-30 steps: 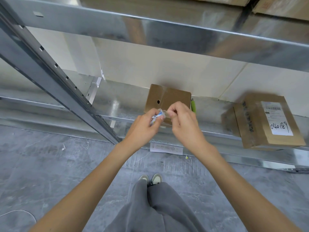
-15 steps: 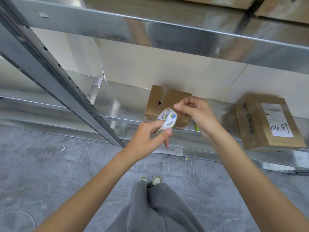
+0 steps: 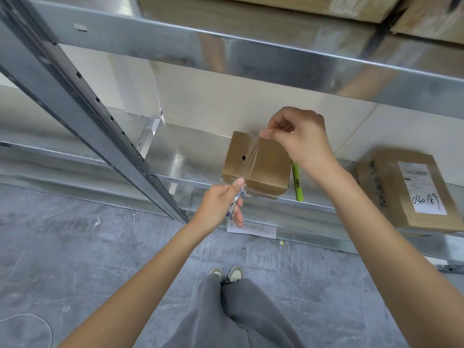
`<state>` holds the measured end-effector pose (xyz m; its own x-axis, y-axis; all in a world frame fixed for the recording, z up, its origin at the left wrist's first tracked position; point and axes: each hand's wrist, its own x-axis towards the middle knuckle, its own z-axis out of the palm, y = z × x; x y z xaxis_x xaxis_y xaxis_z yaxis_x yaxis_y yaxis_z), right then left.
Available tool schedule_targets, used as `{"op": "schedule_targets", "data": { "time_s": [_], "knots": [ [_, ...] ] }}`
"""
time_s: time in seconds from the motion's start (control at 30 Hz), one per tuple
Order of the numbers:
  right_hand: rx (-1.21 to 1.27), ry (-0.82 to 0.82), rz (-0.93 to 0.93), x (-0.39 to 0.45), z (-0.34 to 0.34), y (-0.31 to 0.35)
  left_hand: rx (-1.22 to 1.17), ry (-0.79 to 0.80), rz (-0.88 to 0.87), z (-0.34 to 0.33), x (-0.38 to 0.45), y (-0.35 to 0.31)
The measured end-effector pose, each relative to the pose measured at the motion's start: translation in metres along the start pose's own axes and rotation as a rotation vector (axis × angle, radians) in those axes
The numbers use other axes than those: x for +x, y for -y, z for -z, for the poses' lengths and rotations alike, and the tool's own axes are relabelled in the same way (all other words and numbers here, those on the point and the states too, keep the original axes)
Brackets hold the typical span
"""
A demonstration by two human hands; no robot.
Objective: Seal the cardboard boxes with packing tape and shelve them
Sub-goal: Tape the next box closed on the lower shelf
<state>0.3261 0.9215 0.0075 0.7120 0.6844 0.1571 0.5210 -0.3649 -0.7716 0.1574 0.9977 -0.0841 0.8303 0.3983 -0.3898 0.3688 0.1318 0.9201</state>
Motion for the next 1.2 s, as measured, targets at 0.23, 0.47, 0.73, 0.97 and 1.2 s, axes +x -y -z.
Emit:
{"op": "schedule_targets", "data": {
  "time_s": [0.23, 0.47, 0.73, 0.97, 1.2],
  "knots": [
    [-0.069, 0.161, -0.102, 0.050, -0.002, -0.040, -0.043, 0.095, -0.096, -0.006, -0.012, 0.014],
    [-0.034, 0.196, -0.143, 0.079, -0.015, -0.066, 0.072, -0.036, 0.076, -0.005, 0.009, 0.014],
    [-0.035, 0.234, -0.269, 0.092, -0.043, -0.090, 0.007, -0.053, 0.182, -0.009, 0.023, 0.020],
    [0.017, 0.254, -0.354, 0.104, -0.054, -0.102, -0.064, -0.067, 0.194, -0.012, 0.031, 0.018],
    [-0.010, 0.316, -0.521, 0.109, -0.067, -0.111, -0.064, -0.069, 0.199, -0.010, 0.034, 0.023]
  ]
}}
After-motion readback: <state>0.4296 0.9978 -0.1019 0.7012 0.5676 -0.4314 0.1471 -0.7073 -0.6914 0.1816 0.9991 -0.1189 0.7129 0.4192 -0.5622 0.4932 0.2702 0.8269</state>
